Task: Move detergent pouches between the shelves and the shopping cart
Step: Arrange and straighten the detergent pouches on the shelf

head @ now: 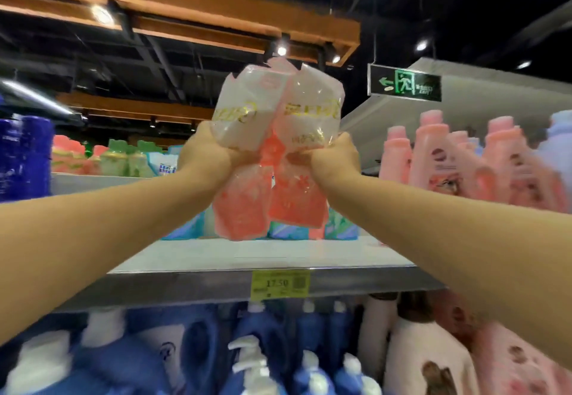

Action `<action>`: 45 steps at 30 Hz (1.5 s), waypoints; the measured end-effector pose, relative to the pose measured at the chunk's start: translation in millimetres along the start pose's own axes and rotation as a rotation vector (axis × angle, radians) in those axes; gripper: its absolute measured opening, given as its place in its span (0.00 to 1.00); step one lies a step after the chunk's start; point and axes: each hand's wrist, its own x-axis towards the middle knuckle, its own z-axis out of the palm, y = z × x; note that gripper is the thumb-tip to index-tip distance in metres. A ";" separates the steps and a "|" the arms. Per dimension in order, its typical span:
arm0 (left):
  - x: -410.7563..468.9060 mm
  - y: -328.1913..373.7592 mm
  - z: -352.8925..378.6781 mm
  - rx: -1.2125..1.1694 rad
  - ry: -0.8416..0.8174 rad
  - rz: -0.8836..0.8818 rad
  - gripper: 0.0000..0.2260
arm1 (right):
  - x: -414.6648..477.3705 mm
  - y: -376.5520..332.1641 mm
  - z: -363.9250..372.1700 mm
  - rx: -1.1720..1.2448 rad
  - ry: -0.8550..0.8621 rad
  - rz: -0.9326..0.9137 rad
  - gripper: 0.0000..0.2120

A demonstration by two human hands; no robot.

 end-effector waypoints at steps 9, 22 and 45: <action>-132.2 100.9 50.6 -0.141 -0.195 0.091 0.29 | -98.1 -28.4 -166.4 -0.017 0.230 0.066 0.34; -393.6 240.9 103.4 -0.435 -0.683 0.028 0.26 | -350.6 -60.7 -405.1 -0.342 0.683 0.334 0.34; -957.9 244.1 230.5 0.267 -1.650 0.012 0.33 | -807.6 142.0 -647.1 -0.421 0.952 1.565 0.30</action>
